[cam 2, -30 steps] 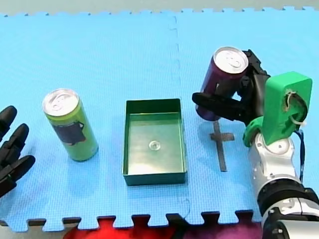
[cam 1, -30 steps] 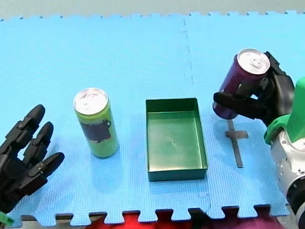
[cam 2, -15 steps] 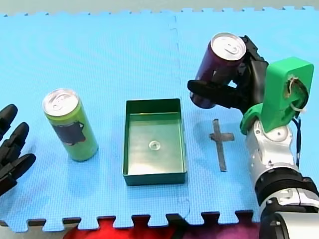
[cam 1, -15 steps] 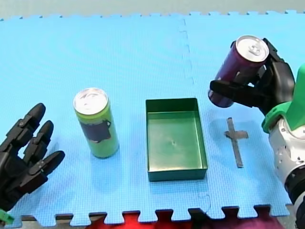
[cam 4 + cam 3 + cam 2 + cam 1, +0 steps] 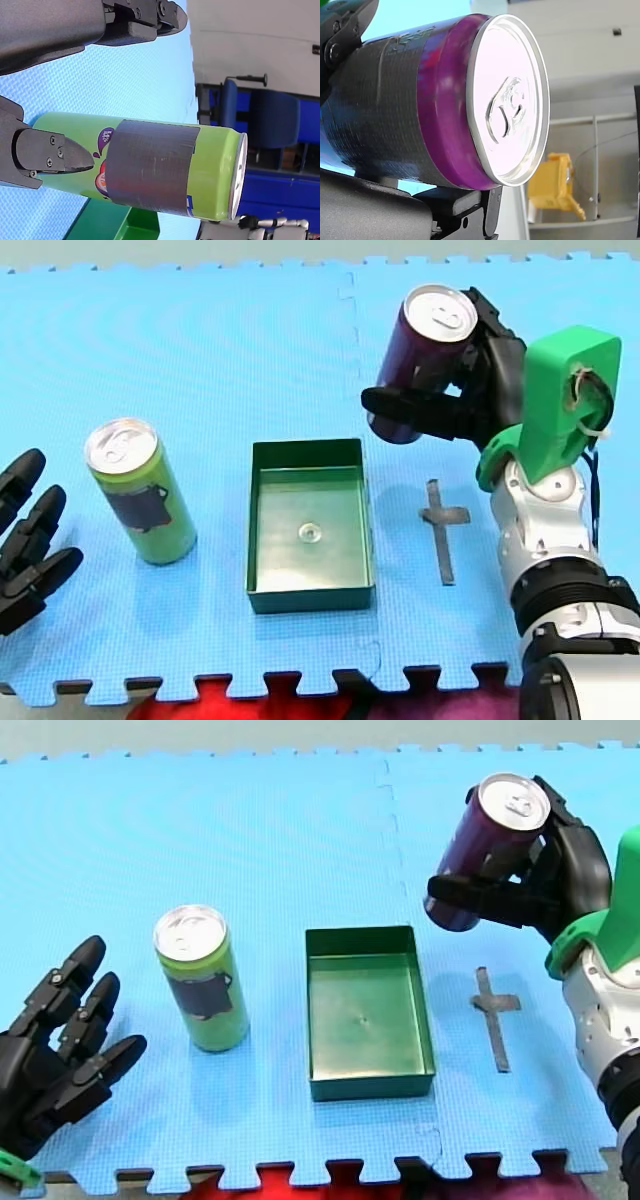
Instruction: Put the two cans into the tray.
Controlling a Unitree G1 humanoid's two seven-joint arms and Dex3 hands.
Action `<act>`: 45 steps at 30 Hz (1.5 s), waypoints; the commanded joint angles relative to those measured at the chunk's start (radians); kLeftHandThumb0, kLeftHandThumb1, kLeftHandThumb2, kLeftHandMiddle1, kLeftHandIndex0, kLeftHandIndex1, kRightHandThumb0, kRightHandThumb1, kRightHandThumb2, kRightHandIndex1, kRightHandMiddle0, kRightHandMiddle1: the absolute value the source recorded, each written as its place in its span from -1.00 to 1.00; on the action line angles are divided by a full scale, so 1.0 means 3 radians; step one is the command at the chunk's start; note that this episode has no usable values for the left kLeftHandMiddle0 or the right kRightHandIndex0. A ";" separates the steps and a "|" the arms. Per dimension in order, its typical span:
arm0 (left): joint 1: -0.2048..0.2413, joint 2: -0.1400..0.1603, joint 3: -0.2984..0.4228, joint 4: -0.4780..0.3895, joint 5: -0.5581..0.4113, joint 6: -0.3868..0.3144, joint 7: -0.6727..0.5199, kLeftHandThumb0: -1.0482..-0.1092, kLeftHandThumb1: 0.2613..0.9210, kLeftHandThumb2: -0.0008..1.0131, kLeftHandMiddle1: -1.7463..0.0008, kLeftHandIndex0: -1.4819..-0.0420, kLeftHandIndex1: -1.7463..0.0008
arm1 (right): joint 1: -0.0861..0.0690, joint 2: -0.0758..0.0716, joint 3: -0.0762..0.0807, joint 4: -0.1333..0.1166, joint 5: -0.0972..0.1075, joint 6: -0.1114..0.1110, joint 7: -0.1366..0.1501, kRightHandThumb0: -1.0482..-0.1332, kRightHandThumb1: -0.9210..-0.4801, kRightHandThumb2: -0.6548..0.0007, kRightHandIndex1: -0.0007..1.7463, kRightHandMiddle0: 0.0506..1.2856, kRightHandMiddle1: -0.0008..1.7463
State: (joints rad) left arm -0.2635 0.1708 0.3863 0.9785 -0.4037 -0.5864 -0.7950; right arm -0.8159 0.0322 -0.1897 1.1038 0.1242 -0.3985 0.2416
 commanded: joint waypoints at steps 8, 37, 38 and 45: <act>0.0011 -0.0003 -0.0012 -0.0015 0.0002 -0.0002 0.0057 -1.00 1.00 -0.56 1.00 0.82 1.00 | 0.0134 0.0076 0.0163 -0.0334 -0.0061 0.0032 -0.0005 0.04 -0.29 1.00 1.00 -0.21 1.00; 0.0030 -0.0028 0.0008 -0.0042 -0.0052 0.0036 0.0028 -0.97 1.00 -0.61 0.99 0.83 1.00 | 0.0342 0.0370 0.0478 -0.0798 -0.0160 0.0418 -0.0203 -0.03 -0.27 1.00 1.00 -0.20 1.00; 0.0032 -0.0029 0.0008 -0.0045 -0.0050 0.0036 0.0030 -0.97 1.00 -0.61 0.99 0.83 1.00 | 0.0346 0.0382 0.0482 -0.0809 -0.0156 0.0430 -0.0205 -0.03 -0.27 1.00 1.00 -0.20 1.00; 0.0044 -0.0035 0.0003 -0.0060 -0.0040 0.0015 0.0046 -0.97 1.00 -0.61 0.99 0.83 1.00 | 0.0354 0.0429 0.0518 -0.0795 -0.0183 0.0482 -0.0260 -0.08 -0.29 0.99 1.00 -0.20 1.00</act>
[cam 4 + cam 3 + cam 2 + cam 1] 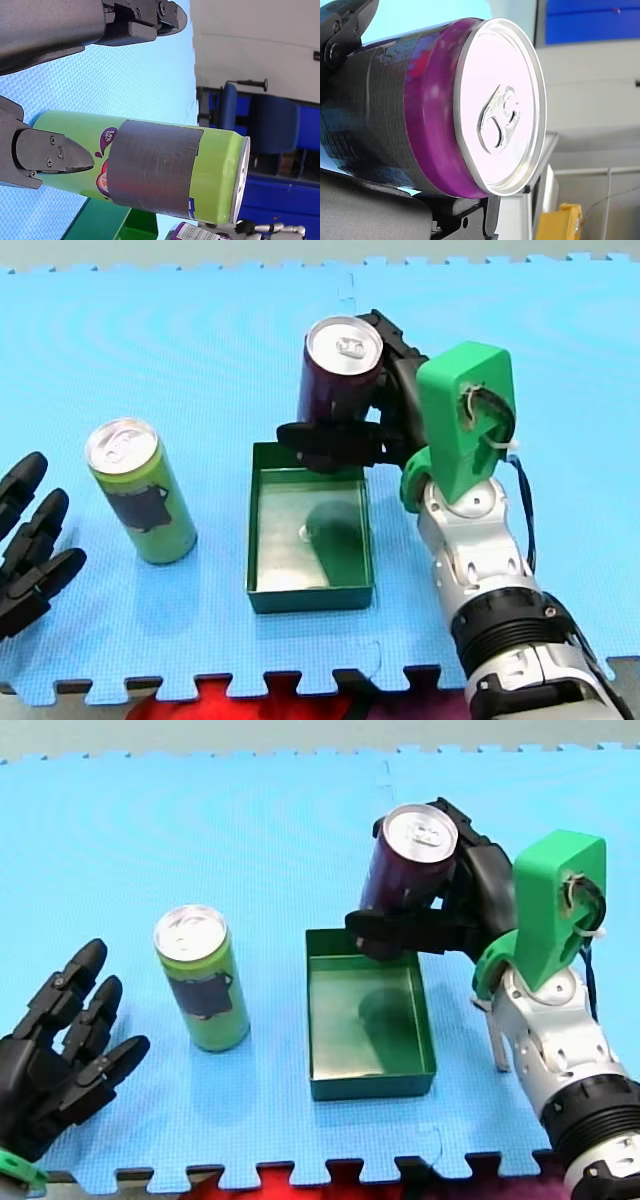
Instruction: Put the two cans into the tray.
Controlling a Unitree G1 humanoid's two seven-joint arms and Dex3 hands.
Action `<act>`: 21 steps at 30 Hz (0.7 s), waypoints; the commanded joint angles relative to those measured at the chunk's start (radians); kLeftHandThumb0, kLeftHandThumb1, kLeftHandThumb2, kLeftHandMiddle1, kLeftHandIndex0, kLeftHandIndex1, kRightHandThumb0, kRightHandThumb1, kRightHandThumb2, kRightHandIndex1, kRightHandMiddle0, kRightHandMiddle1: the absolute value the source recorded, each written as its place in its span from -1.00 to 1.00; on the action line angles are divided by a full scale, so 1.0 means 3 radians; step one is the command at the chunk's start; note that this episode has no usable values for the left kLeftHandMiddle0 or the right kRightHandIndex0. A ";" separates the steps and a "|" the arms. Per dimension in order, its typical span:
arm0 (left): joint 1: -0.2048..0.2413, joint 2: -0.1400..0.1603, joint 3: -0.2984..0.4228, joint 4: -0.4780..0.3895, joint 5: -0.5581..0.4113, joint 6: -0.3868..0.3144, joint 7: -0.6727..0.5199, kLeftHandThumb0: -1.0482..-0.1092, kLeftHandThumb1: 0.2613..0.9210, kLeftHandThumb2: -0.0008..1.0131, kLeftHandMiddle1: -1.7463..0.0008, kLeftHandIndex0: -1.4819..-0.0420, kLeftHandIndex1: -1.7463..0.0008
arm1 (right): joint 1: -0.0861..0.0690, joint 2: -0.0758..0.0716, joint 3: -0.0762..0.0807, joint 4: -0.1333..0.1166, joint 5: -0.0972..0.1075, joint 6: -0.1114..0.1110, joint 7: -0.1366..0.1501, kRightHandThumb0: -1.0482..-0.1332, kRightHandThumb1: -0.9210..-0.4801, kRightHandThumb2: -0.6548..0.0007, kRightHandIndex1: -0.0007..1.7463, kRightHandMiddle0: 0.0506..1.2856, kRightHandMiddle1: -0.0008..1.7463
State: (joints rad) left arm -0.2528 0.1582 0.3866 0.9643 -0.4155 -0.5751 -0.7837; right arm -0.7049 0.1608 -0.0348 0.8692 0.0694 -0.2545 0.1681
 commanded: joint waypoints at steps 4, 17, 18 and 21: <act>0.0008 0.0006 0.0006 0.0001 -0.0001 -0.0057 0.0014 -0.96 1.00 -0.61 0.99 0.82 1.00 | -0.0018 0.0024 0.0013 -0.0011 -0.0007 0.0056 -0.0058 -0.09 -0.29 0.99 1.00 -0.20 1.00; -0.0021 0.0027 0.0042 0.0055 -0.0036 -0.0074 -0.0057 -0.95 1.00 -0.61 0.99 0.83 1.00 | 0.0004 0.0090 0.0065 0.0159 -0.0119 0.0003 -0.0211 -0.13 -0.33 0.98 1.00 -0.21 1.00; -0.0022 0.0028 0.0046 0.0057 -0.0039 -0.0077 -0.0063 -0.95 1.00 -0.61 0.99 0.83 1.00 | -0.0003 0.0089 0.0064 0.0189 -0.0128 -0.0013 -0.0222 -0.13 -0.34 0.98 1.00 -0.21 1.00; -0.0017 0.0029 0.0054 0.0051 -0.0046 -0.0089 -0.0082 -0.96 1.00 -0.61 0.99 0.83 1.00 | -0.0038 0.0070 0.0054 0.0306 -0.0145 -0.0071 -0.0243 -0.13 -0.35 0.98 1.00 -0.22 1.00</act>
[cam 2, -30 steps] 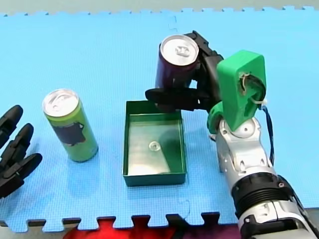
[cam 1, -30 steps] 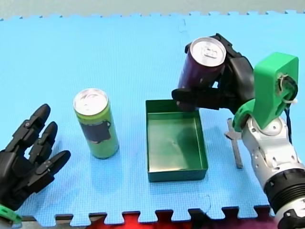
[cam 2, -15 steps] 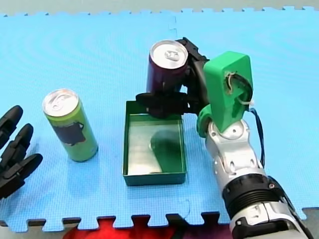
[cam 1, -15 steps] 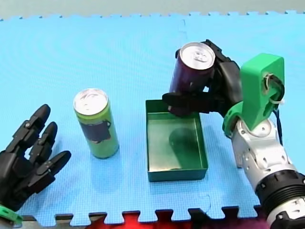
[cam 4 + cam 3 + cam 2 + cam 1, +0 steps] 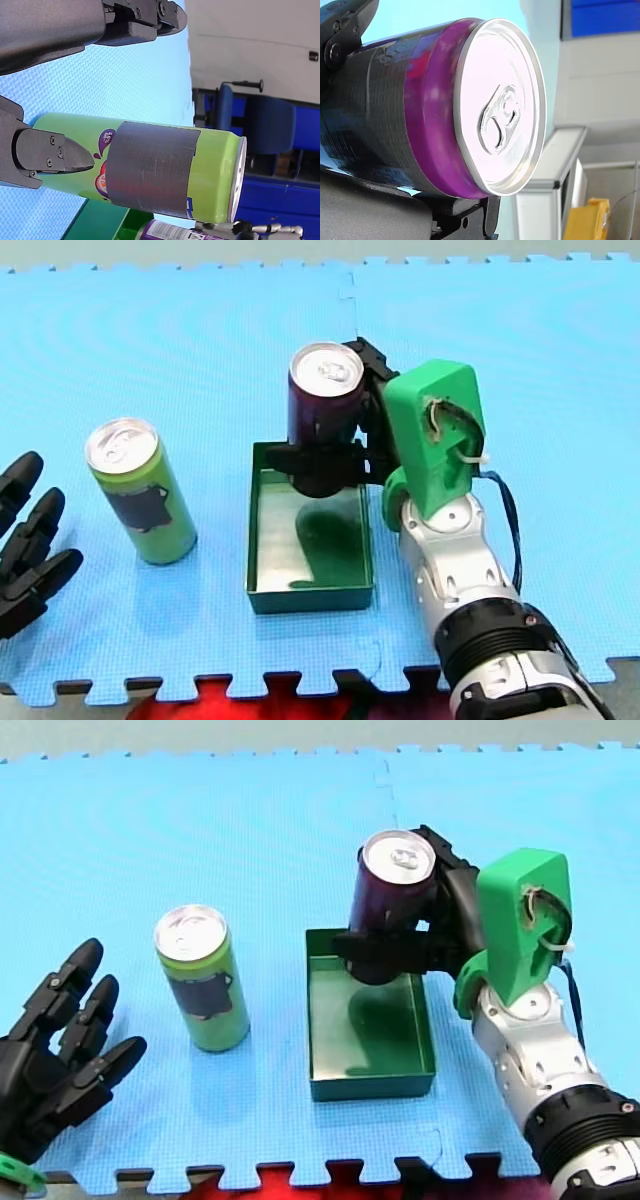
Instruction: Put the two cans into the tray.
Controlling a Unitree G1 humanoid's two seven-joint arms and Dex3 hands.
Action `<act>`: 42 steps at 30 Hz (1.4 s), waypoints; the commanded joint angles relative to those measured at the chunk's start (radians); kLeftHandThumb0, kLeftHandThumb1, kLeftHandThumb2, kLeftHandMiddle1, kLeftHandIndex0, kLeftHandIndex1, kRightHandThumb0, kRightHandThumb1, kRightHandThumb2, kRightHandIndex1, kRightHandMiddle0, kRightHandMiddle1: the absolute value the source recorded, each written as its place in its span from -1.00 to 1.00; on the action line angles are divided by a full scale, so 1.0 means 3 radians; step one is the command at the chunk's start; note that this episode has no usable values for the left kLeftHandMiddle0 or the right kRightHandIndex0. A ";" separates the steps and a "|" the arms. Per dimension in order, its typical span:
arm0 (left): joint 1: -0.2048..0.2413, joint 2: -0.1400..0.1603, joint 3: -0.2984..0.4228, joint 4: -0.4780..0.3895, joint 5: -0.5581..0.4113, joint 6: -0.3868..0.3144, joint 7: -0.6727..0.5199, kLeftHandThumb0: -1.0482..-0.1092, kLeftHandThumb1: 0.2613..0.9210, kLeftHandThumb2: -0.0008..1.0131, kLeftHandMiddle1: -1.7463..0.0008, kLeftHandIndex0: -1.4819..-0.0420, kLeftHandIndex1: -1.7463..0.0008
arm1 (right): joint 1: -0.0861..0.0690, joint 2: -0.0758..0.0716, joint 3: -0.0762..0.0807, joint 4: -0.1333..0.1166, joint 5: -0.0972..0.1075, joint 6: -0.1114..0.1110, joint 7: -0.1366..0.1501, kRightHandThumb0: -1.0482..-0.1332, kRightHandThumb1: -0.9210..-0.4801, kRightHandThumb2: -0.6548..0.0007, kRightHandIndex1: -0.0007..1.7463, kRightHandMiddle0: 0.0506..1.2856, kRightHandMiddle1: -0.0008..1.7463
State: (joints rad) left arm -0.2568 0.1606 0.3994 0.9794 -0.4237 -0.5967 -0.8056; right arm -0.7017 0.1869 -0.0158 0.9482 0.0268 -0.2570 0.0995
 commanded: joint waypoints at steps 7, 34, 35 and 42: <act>0.0004 0.0034 0.0021 -0.0002 -0.0029 -0.0041 -0.0047 -0.97 1.00 -0.60 1.00 0.83 1.00 | -0.0102 -0.0031 -0.0030 0.0227 -0.0034 -0.0164 -0.0066 -0.12 -0.36 0.98 1.00 -0.22 1.00; 0.0064 0.0046 0.0007 -0.0152 -0.0047 -0.0012 0.0005 -0.99 1.00 -0.55 0.99 0.83 1.00 | -0.0182 -0.0035 -0.0156 0.0661 -0.0026 -0.0594 -0.0037 -0.13 -0.42 0.98 1.00 -0.19 1.00; 0.0063 0.0045 0.0006 -0.0152 -0.0047 -0.0012 0.0005 -0.99 1.00 -0.55 0.99 0.83 1.00 | -0.0181 -0.0032 -0.0162 0.0664 -0.0023 -0.0601 -0.0031 -0.13 -0.42 0.98 1.00 -0.19 1.00; 0.0053 0.0063 0.0007 -0.0144 -0.0047 -0.0009 0.0004 -0.99 1.00 -0.55 1.00 0.83 1.00 | -0.0174 -0.0010 -0.0201 0.0699 -0.0002 -0.0676 0.0008 -0.13 -0.43 0.99 1.00 -0.18 1.00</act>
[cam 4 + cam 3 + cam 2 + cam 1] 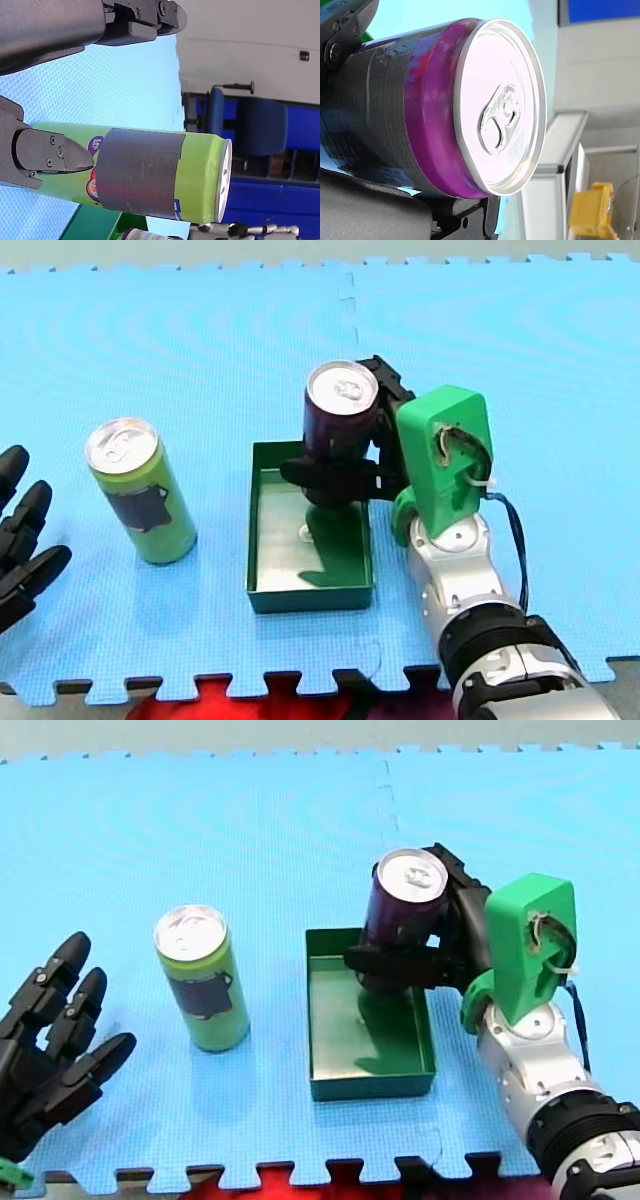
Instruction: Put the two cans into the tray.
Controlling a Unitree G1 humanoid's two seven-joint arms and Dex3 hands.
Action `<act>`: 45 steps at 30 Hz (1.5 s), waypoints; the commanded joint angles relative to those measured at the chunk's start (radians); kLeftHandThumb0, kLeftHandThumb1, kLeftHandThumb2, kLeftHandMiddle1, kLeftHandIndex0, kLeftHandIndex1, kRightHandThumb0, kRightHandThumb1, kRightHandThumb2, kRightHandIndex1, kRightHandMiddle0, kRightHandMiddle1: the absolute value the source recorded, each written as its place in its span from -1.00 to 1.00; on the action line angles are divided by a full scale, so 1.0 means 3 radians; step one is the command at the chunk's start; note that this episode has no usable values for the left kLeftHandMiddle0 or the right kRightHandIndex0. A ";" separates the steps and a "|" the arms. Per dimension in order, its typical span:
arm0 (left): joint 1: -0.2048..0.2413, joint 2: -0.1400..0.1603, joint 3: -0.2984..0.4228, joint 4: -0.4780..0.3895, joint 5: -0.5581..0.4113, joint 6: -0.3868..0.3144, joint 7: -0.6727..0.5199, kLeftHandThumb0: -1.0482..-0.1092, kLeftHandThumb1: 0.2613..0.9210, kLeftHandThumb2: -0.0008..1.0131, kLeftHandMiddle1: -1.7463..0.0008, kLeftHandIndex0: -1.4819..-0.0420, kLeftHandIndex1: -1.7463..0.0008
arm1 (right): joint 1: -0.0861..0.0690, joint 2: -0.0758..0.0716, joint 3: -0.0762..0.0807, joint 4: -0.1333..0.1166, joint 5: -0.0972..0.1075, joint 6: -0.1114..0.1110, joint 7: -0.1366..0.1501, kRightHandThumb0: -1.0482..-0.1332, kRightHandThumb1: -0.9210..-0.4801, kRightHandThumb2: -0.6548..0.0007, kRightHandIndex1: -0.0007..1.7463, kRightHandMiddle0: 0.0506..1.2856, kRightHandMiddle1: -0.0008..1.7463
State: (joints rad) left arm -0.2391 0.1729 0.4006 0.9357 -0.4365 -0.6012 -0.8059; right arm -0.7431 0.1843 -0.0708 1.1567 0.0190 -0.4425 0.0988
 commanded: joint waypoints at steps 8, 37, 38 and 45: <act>-0.0003 0.0011 -0.0011 -0.0005 0.0007 -0.0010 0.0023 -1.00 1.00 -0.56 1.00 0.83 1.00 | -0.0047 0.0008 -0.0062 0.0079 0.0056 -0.0120 0.0098 -0.13 -0.44 0.99 1.00 -0.18 1.00; 0.0092 -0.0058 -0.0073 -0.0155 0.0026 -0.0057 0.0113 -1.00 1.00 -0.58 0.99 0.83 1.00 | -0.0027 -0.0065 0.0056 0.0200 -0.0207 -0.0153 -0.0122 -0.15 -0.45 0.99 1.00 -0.20 1.00; 0.0096 -0.0059 -0.0075 -0.0161 0.0028 -0.0060 0.0117 -1.00 1.00 -0.58 0.99 0.83 1.00 | -0.0027 -0.0074 0.0076 0.0201 -0.0241 -0.0158 -0.0154 -0.15 -0.46 0.99 1.00 -0.20 1.00; 0.0110 -0.0063 -0.0091 -0.0161 0.0037 -0.0088 0.0121 -1.00 1.00 -0.57 0.99 0.83 1.00 | -0.0020 -0.0128 0.0213 0.0191 -0.0456 -0.0197 -0.0383 -0.16 -0.47 0.99 1.00 -0.20 1.00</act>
State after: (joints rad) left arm -0.2080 0.1521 0.3739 0.8889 -0.4259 -0.6213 -0.7710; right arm -0.7437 0.1580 -0.0128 1.2184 -0.1129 -0.4888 -0.0025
